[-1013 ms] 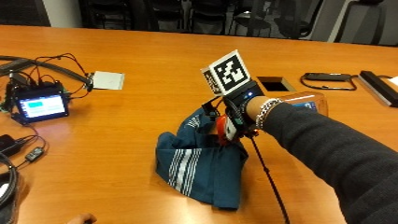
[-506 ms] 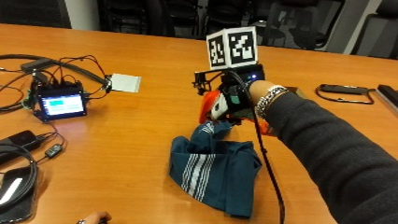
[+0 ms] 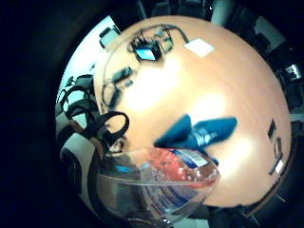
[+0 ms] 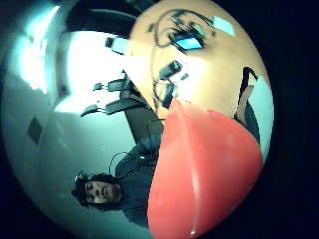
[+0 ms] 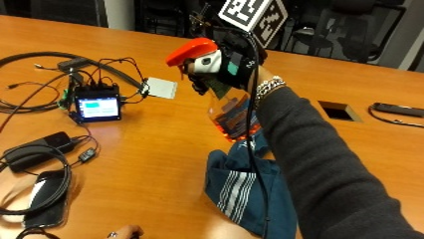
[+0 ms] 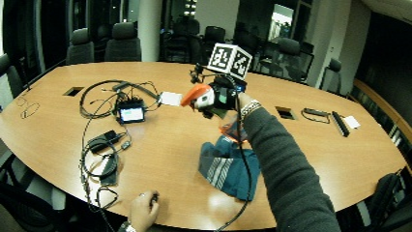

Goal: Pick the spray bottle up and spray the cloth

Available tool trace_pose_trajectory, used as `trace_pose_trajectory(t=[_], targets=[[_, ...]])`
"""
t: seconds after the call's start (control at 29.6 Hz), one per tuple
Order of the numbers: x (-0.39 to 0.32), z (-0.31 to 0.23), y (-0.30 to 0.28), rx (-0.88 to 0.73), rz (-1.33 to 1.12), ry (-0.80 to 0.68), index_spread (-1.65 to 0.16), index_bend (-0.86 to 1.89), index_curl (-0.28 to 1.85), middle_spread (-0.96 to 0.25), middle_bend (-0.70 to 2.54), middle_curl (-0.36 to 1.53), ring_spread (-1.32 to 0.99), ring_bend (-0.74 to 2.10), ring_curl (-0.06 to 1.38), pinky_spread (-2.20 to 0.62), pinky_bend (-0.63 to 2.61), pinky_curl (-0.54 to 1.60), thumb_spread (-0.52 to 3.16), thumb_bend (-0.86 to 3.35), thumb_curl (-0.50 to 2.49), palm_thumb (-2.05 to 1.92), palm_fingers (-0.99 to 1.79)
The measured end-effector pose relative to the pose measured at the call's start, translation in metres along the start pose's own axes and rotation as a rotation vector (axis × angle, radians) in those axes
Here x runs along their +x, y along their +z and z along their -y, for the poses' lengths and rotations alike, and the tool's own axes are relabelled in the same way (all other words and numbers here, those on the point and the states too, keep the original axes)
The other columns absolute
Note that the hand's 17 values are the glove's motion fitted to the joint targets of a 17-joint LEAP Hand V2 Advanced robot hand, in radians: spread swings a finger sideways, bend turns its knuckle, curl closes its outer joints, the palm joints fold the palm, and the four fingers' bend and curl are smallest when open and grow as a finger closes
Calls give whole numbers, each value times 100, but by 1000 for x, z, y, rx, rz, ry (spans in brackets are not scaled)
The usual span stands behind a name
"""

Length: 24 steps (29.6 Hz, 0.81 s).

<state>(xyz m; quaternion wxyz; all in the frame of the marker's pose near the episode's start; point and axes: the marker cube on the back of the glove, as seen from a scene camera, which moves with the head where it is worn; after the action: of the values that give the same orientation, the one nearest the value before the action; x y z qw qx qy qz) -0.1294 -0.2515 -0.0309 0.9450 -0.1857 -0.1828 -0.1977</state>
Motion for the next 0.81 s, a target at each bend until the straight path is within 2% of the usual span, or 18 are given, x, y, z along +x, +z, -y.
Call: trace_pose_trajectory(t=[0.1,0.2,0.3,0.57,0.81], targets=[[-10,10,-8,167,197,-97,-29,36,58,-24,56,51,-22,68,46,-32,42,38,33,-3,84,88,139],[6,27,-12,403,450,-180,-28,36,58,-24,56,51,-22,68,46,-32,42,38,34,-3,84,88,139],[30,37,4,535,603,-190,-28,36,58,-24,56,51,-22,68,46,-32,41,38,34,-3,84,88,139],[70,37,73,582,671,-79,-28,36,58,-24,56,51,-22,68,46,-32,41,38,34,-3,84,88,139],[93,36,77,635,730,-51,-28,36,58,-24,56,51,-22,68,46,-32,41,38,35,-3,85,88,139]])
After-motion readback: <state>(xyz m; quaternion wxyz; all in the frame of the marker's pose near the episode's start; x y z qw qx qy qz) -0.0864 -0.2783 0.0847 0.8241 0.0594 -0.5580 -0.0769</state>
